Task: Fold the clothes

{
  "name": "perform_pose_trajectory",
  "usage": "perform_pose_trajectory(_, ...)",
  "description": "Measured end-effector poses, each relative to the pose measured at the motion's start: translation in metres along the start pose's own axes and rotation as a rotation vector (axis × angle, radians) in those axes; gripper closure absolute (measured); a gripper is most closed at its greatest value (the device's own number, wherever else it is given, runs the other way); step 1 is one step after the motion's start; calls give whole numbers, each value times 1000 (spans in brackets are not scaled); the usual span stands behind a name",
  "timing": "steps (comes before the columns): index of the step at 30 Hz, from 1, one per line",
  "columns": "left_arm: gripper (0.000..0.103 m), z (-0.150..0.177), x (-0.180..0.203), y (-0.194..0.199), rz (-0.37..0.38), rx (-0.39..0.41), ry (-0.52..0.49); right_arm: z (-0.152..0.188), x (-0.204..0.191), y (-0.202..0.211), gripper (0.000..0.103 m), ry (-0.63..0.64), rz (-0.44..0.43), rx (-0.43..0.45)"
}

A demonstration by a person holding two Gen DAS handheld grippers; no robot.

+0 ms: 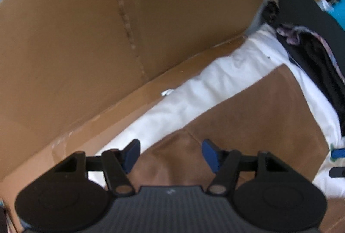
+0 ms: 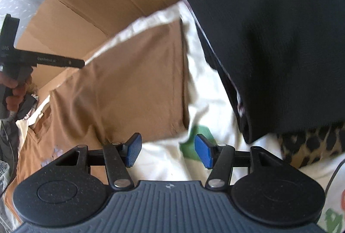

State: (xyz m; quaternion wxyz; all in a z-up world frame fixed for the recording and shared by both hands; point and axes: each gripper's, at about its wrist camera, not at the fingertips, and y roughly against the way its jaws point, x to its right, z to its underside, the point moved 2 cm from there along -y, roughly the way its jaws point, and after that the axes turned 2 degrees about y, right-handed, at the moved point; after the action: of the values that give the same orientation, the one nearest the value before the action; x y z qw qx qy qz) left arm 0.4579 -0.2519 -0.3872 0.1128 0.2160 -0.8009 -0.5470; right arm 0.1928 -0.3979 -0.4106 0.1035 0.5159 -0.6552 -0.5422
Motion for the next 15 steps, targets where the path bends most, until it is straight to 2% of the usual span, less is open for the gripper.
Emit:
perform_pose_trajectory(4,37,-8,3,-14,5,-14,-69,-2,1,-6,42,-1,-8,12)
perform_pose_trajectory(6,42,-11,3,-22,14,-25,-82,-8,1,-7,43,3,-11,31)
perform_pose_trajectory(9,43,-14,3,-29,38,-37,-80,-28,-9,-6,46,79,-8,75)
perform_pose_trajectory(11,45,-16,4,-31,52,-38,-82,-43,-17,-10,55,146,-1,82)
perform_pose_trajectory(15,62,-14,4,-35,79,-57,-80,-68,-20,-27,59,154,22,81)
